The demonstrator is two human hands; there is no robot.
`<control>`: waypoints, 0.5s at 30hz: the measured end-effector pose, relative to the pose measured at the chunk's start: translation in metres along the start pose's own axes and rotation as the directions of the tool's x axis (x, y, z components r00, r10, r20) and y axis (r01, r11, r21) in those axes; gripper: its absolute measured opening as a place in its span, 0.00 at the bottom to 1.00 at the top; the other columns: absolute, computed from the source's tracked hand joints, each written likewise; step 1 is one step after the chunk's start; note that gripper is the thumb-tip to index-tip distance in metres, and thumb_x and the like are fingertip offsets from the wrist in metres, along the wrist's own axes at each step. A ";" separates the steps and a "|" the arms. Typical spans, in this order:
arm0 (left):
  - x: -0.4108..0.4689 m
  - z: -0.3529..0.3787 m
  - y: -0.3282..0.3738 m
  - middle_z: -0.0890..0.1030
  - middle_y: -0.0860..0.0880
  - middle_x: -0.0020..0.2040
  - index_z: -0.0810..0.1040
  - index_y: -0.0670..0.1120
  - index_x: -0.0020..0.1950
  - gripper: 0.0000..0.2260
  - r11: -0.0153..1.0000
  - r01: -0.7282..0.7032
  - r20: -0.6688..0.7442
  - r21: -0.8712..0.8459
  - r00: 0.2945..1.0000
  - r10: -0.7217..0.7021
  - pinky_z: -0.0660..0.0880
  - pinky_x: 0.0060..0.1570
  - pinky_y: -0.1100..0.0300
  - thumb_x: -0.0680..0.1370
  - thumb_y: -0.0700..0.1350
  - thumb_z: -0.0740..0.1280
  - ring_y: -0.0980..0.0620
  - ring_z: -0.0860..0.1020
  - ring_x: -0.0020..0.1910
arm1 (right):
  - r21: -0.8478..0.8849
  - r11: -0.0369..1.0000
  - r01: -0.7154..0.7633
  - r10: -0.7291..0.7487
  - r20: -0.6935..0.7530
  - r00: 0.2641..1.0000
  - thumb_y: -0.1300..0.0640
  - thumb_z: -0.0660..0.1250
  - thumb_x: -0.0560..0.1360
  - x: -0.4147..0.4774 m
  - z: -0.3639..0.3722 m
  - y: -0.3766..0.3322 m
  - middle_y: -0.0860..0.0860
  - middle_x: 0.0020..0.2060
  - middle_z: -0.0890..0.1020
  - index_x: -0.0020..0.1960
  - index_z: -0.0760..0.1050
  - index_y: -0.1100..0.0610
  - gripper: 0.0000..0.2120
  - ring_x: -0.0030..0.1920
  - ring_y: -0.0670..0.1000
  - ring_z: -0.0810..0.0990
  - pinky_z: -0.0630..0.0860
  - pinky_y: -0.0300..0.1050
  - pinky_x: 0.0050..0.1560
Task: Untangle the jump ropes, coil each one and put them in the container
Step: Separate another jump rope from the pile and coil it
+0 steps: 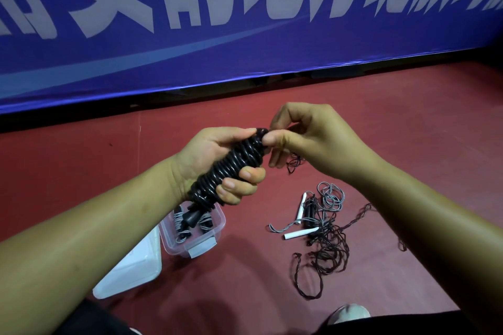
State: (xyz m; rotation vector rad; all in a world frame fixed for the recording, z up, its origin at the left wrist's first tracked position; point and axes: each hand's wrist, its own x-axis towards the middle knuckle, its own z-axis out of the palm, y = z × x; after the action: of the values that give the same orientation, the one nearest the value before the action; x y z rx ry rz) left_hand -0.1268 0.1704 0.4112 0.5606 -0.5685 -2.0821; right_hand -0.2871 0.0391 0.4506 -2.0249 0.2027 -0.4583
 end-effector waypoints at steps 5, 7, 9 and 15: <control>-0.002 -0.004 -0.004 0.70 0.44 0.35 0.67 0.48 0.52 0.13 0.997 0.044 -0.125 0.067 0.992 -0.036 0.71 0.24 0.64 0.76 0.53 0.67 0.51 0.71 0.25 | 0.093 0.988 -0.124 0.117 0.075 0.990 0.64 0.69 0.77 0.003 -0.001 0.004 0.55 0.30 0.83 0.47 0.74 0.66 0.06 0.31 0.56 0.85 0.80 0.43 0.33; -0.002 -0.006 -0.004 0.70 0.44 0.35 0.67 0.48 0.54 0.14 0.996 0.048 -0.136 0.074 0.990 -0.038 0.70 0.24 0.64 0.77 0.53 0.67 0.51 0.71 0.25 | 0.073 0.992 -0.099 0.093 0.084 0.992 0.65 0.69 0.77 0.003 0.001 0.006 0.55 0.32 0.82 0.54 0.77 0.64 0.07 0.32 0.57 0.85 0.80 0.43 0.33; -0.001 -0.008 -0.004 0.70 0.44 0.36 0.66 0.46 0.55 0.13 0.998 0.037 -0.114 0.047 0.993 -0.031 0.70 0.24 0.64 0.78 0.53 0.63 0.51 0.71 0.26 | -0.002 0.999 -0.042 0.042 0.073 0.996 0.65 0.68 0.78 0.003 0.003 0.009 0.53 0.35 0.81 0.57 0.80 0.63 0.08 0.32 0.56 0.84 0.79 0.42 0.34; 0.005 -0.012 -0.008 0.72 0.43 0.37 0.67 0.46 0.50 0.12 0.995 -0.010 -0.017 -0.100 1.000 0.009 0.71 0.26 0.62 0.82 0.54 0.55 0.50 0.73 0.29 | -0.360 0.930 0.081 -0.113 -0.070 0.991 0.64 0.65 0.80 0.004 0.014 0.011 0.45 0.35 0.76 0.45 0.76 0.56 0.07 0.28 0.48 0.79 0.69 0.33 0.31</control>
State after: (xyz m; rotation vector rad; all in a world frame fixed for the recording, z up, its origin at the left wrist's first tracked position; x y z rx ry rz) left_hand -0.1276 0.1676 0.3957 0.5155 -0.4539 -2.0826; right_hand -0.2774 0.0438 0.4360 -2.3801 0.2560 -0.6106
